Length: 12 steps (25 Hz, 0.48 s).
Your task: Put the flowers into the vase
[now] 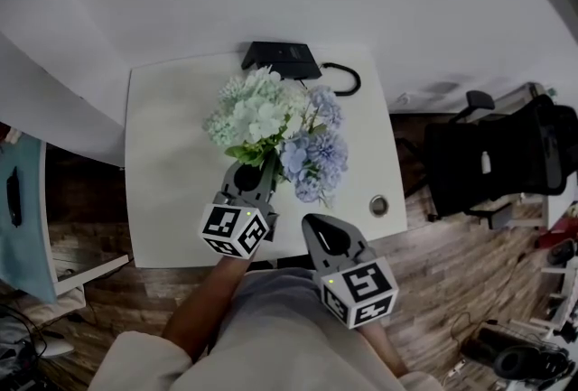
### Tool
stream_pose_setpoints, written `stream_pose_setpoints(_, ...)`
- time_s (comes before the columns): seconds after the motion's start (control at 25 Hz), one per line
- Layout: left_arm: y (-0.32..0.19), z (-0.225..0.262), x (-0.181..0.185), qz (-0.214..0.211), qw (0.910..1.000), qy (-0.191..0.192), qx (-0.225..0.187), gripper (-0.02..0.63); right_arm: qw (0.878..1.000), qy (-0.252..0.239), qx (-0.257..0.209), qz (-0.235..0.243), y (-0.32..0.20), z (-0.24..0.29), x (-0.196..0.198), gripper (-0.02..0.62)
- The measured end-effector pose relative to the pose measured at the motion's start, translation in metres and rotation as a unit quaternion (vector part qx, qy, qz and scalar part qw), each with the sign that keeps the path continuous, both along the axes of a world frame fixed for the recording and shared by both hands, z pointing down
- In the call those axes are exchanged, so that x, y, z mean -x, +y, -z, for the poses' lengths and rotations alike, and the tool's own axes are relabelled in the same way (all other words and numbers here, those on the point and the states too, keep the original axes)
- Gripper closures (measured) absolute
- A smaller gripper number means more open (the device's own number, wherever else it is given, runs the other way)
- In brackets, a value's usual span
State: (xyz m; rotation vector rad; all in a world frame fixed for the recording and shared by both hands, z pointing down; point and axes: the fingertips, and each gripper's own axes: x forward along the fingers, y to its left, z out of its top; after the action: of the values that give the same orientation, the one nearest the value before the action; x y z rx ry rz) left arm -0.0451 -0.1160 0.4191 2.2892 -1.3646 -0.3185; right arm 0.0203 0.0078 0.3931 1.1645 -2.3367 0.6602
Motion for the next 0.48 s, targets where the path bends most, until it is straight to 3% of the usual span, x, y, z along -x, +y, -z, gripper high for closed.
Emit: stream_pose_setpoints(0.48, 0.0070, -0.0049, -0.0070, -0.039, 0.9988, -0.028, 0.002, 0.515, 1.000, 0.000, -0.001, 0.008, -0.0005, -0.0002, 0.0073, 0.572)
